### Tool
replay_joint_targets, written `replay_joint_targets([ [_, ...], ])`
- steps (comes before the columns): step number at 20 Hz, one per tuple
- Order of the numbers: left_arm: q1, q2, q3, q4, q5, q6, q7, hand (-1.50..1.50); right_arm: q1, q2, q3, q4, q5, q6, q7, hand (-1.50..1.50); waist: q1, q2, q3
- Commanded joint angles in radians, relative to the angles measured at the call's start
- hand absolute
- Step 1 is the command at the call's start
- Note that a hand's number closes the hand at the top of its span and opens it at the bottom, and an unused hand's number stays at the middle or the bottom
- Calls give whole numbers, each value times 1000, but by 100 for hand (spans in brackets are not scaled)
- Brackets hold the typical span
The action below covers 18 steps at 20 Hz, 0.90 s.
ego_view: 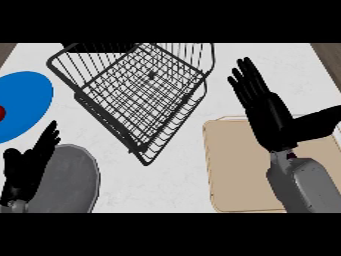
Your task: Pick the eggplant from the tray and place it in the tiered basket
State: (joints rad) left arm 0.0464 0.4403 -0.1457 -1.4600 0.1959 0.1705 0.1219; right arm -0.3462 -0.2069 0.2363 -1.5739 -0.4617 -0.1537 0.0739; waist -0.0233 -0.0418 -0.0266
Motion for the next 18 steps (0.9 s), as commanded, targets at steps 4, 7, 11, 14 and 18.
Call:
replay_joint_targets([
  [4,-78,19,69,-64,66,-51,8,0,73,-153,108,-106,187,119,-75,150,13,35,27],
  [7,-72,-23,51,-38,60,-26,-14,0,74,-412,67,48,467,28,10,150,-61,20,-10],
  [11,-56,-46,43,-82,91,-53,-25,0,275,-237,6,88,529,-302,-48,-150,-13,36,26],
  [14,-89,-36,41,-109,96,-68,33,0,315,-299,38,-2,647,-328,-63,-150,7,37,26],
  [18,-77,-30,70,-69,100,-81,1,0,329,-469,64,-166,784,-270,129,-150,1,35,22],
])
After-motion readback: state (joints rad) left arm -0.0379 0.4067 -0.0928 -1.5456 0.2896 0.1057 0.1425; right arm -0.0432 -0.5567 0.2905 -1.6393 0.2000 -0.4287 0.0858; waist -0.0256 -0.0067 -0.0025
